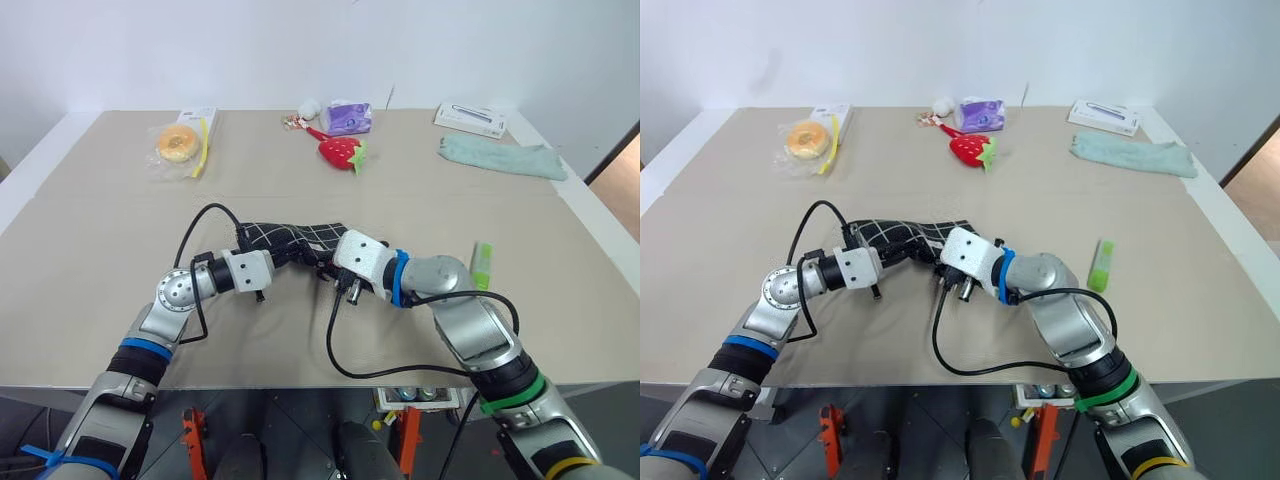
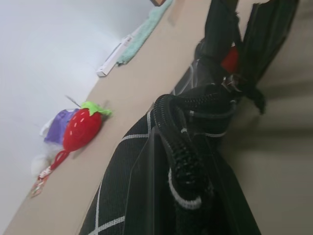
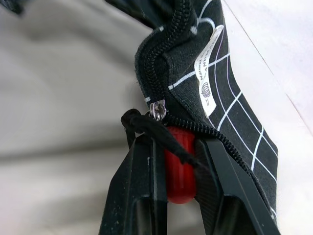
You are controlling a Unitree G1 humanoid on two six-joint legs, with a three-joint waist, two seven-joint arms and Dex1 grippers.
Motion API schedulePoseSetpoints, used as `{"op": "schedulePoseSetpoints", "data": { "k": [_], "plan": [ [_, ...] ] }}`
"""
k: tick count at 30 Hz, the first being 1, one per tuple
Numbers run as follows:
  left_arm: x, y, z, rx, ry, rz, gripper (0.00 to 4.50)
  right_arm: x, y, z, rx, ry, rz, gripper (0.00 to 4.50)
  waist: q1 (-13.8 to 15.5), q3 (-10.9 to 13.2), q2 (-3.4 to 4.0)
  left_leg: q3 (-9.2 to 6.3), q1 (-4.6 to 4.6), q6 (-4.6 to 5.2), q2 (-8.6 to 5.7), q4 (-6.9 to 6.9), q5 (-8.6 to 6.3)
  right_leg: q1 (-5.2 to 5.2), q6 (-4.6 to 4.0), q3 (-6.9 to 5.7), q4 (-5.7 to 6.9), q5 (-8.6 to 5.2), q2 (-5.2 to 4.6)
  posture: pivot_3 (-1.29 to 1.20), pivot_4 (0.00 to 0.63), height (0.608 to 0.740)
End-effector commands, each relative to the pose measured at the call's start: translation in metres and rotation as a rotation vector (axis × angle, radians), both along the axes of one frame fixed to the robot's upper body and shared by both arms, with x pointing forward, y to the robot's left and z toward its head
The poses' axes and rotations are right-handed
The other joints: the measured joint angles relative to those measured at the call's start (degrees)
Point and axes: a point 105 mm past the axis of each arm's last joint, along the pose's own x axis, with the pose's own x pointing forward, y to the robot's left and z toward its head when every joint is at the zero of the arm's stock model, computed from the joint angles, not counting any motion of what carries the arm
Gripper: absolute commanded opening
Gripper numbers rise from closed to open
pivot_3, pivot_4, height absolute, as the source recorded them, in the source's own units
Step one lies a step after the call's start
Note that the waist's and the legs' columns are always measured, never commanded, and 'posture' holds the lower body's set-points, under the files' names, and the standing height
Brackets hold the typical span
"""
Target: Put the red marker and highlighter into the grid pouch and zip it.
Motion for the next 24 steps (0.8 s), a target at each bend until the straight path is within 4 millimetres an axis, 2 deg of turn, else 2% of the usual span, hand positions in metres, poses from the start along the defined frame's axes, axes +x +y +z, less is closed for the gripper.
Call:
{"op": "schedulePoseSetpoints", "data": {
  "k": [1,9,10,15,18,21,23,24],
  "plan": [
    [-0.013,-0.018,0.009,-0.02,-0.022,-0.091,0.0,-0.008,0.005,0.022,0.026,-0.07,0.086,0.49,0.0,0.0,0.0,0.0,0.0,0.0,0.0,0.0,0.0,0.0,0.0,0.0,0.0,0.0,0.0,0.0,0.15,0.739],
    [-0.007,-0.015,0.013,-0.083,0.043,-0.058,0.0,-0.025,-0.012,0.045,0.056,0.001,0.143,4.26,-0.1,0.0,0.0,-0.01,0.01,0.0,0.02,0.0,0.0,0.0,-0.01,0.0,0.0,0.0,0.04,0.0,0.15,0.739],
    [-0.006,-0.014,0.013,-0.094,0.053,-0.053,0.0,-0.026,-0.015,0.05,0.072,0.003,0.138,4.46,-0.1,0.0,0.0,-0.01,0.02,0.0,0.03,0.0,0.0,0.0,-0.01,0.0,0.01,0.0,0.05,0.0,0.15,0.739],
    [-0.003,-0.01,0.016,-0.139,0.094,-0.031,0.0,-0.035,-0.043,0.07,0.22,0.073,0.07,4.46,0.1,0.0,-0.01,-0.02,0.01,0.01,0.01,0.01,0.01,0.02,0.0,0.0,0.01,0.0,0.02,0.0,0.15,0.739],
    [-0.001,-0.011,0.02,-0.185,0.12,-0.027,0.0,-0.027,-0.071,0.084,0.315,0.055,-0.062,4.46,0.2,0.0,-0.01,-0.01,0.01,0.01,0.01,0.01,0.0,0.03,0.01,-0.01,0.0,-0.01,0.02,0.0,0.15,0.739],
    [0.002,-0.012,0.031,-0.244,0.145,-0.026,0.0,0.003,-0.131,0.08,0.318,0.006,-0.441,4.46,0.2,0.0,-0.01,0.0,0.03,0.01,0.01,0.01,0.01,0.03,-0.01,0.01,0.01,0.0,0.02,0.0,0.15,0.739],
    [0.004,-0.012,0.036,-0.287,0.168,-0.021,0.0,0.011,-0.16,0.07,0.3,0.012,-0.63,4.46,0.2,0.0,0.0,0.01,0.03,0.03,0.0,0.01,0.03,0.03,-0.02,0.02,0.01,0.02,0.01,0.0,0.15,0.739],
    [0.004,-0.011,0.037,-0.301,0.176,-0.019,0.0,0.012,-0.168,0.067,0.296,0.017,-0.686,4.46,0.2,0.0,0.0,0.02,0.03,0.03,0.0,0.01,0.04,0.03,-0.02,0.02,0.01,0.02,0.01,0.0,0.15,0.739]
  ]
}}
